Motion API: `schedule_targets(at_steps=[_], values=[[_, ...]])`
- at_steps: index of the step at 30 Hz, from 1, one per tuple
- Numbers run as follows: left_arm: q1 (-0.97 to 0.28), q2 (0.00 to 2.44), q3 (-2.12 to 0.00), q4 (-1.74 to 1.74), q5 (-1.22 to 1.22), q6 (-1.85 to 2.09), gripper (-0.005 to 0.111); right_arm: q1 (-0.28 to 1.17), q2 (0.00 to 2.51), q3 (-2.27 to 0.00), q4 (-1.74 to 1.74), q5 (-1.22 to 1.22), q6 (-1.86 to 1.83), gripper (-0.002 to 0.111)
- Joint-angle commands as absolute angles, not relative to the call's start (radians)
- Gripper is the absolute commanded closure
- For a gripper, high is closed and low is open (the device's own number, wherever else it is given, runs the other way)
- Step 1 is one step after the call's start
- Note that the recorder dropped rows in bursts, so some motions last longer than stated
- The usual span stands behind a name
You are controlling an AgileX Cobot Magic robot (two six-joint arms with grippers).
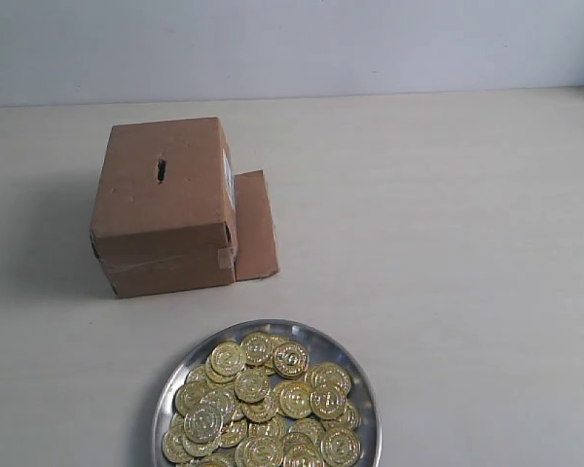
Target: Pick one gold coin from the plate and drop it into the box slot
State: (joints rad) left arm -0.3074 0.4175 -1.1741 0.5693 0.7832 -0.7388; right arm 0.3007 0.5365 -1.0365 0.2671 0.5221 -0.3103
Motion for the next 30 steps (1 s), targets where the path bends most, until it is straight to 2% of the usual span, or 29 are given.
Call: schedule_targets(at_steps=[1,5,18,23,30], values=[[-0.177,0.327,-1.177,0.571,0.783,-0.736,0.106,0.134,0.428,-1.031,0.279,0.521,-0.308,0.108],[-0.130,0.263,-1.177,0.571,0.783,-0.736,0.106,0.105,0.342,-1.031,0.279,0.521,-0.308,0.108],[-0.130,0.228,-1.118,0.523,0.759,-0.736,0.106,0.105,0.276,-0.981,0.282,0.501,-0.308,0.108],[-0.130,0.195,-0.967,0.245,0.523,-0.736,0.106,0.105,0.218,-0.856,0.266,0.339,-0.308,0.108],[-0.127,0.107,-0.664,0.234,0.202,-0.736,0.106,0.105,0.133,-0.624,0.102,0.174,-0.308,0.108]])
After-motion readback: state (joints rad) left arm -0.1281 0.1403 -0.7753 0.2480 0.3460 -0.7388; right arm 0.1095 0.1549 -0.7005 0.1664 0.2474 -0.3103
